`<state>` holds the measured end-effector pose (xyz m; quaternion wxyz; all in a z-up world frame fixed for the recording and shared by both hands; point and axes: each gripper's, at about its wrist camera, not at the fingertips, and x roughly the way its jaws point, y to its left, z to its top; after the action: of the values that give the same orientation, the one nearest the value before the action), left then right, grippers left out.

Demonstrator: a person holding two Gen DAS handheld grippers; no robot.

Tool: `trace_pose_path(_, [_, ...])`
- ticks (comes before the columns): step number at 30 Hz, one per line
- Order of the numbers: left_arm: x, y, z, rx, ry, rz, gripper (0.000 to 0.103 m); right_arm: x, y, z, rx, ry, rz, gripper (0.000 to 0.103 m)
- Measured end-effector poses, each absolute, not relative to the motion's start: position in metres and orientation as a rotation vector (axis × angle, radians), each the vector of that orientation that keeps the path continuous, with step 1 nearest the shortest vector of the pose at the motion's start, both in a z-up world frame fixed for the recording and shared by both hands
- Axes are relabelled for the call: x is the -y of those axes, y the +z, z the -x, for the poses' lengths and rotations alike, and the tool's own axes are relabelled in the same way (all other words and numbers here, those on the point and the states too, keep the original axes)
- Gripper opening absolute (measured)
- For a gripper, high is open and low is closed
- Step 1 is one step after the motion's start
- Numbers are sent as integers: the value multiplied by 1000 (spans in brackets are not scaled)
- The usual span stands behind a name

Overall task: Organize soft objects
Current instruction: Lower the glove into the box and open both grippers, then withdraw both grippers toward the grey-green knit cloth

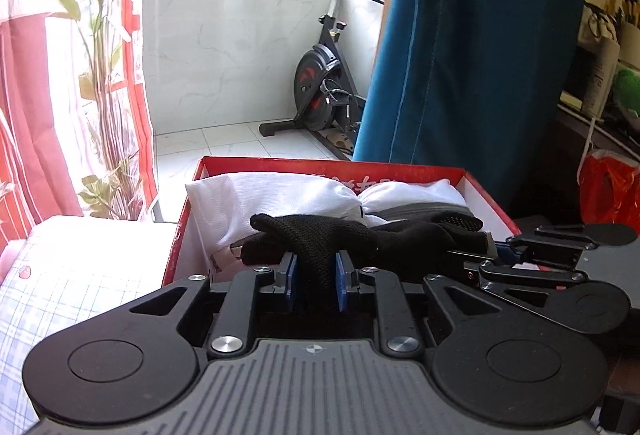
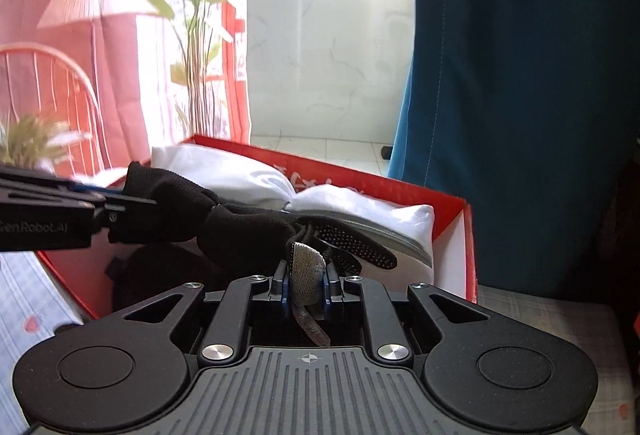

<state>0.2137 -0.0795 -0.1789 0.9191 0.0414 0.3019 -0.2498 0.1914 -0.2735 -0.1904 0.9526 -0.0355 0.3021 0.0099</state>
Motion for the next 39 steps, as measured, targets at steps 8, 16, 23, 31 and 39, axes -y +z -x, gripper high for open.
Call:
trace_pose_path(8, [75, -172, -206, -593, -527, -103, 65, 281, -186, -179, -619, 15, 55, 31])
trace_pose_path(16, [68, -165, -191, -599, -535, -105, 100, 286, -178, -153, -585, 5, 6, 76])
trace_pose_path(23, [55, -161, -168, -623, -509, -105, 103, 288, -175, -122, -553, -20, -57, 103])
trace_pose_path(31, [39, -165, -133, -614, -491, -115, 103, 276, -178, -86, -534, -19, -48, 103])
trace_pose_path(39, [19, -186, -106, -653, -445, -90, 103, 261, -195, -52, -563, 18, -49, 103])
